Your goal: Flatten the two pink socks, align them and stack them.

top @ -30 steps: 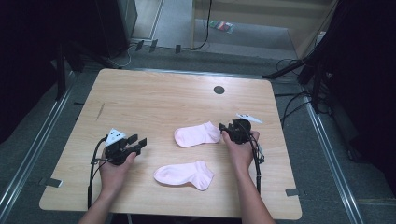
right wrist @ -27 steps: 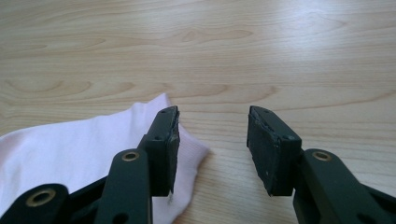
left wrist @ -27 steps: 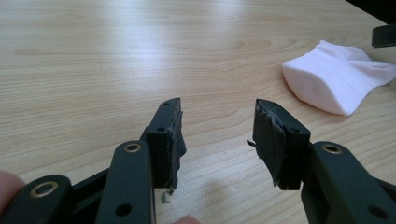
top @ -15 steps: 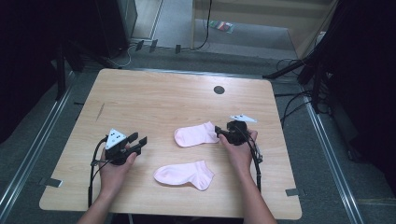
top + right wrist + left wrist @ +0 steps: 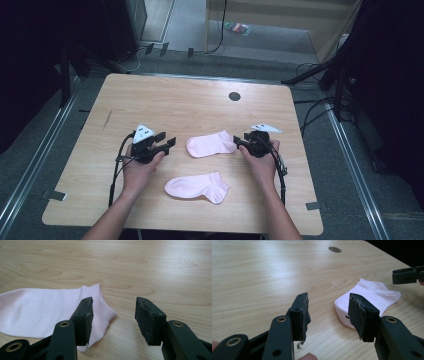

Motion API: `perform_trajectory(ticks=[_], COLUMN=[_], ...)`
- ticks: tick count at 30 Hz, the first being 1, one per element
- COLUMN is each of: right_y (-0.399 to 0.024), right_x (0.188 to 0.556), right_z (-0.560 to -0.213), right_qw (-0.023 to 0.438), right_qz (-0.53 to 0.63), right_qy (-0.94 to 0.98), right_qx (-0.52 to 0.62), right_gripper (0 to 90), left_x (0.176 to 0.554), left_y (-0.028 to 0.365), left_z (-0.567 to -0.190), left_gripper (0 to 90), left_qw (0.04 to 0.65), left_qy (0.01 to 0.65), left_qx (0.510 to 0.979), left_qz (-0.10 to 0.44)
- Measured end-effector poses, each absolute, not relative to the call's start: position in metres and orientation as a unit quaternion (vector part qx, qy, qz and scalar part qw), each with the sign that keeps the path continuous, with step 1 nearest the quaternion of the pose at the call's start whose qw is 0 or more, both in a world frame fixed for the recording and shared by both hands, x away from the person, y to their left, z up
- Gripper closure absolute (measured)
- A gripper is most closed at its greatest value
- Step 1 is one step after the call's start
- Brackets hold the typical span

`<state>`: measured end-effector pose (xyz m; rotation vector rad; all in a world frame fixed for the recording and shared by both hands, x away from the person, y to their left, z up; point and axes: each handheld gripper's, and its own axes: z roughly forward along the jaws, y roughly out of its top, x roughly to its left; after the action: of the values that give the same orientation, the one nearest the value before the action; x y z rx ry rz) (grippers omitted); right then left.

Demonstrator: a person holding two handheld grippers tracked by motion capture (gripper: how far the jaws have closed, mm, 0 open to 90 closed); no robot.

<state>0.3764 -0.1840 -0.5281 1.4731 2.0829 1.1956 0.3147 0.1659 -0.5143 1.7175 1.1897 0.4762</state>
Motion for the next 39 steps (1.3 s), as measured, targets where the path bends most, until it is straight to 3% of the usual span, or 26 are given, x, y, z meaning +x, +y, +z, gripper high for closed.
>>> perform_trajectory(ticks=[13, 22, 31, 39], right_y=[-0.185, -0.175, -0.168, -0.160], right_x=[0.380, 0.392, 0.391, 0.388], right_z=[-0.530, -0.537, -0.541, -0.542], right_qw=[0.140, 0.142, 0.149, 0.163], right_qz=[0.431, 0.402, 0.392, 0.376], right_qy=[0.723, 0.736, 0.741, 0.755], right_qx=[0.521, 0.526, 0.524, 0.512], right_gripper=[49.8, 54.6, 56.9, 58.6], left_x=[0.330, 0.337, 0.342, 0.347], left_y=[0.125, 0.119, 0.119, 0.111], left_z=[-0.525, -0.533, -0.537, -0.536], left_gripper=[52.3, 64.2, 69.1, 79.9], left_qw=[0.421, 0.390, 0.392, 0.373], left_qy=[0.513, 0.537, 0.543, 0.527], left_qx=[0.730, 0.727, 0.723, 0.745], left_qz=[0.164, 0.177, 0.170, 0.167])
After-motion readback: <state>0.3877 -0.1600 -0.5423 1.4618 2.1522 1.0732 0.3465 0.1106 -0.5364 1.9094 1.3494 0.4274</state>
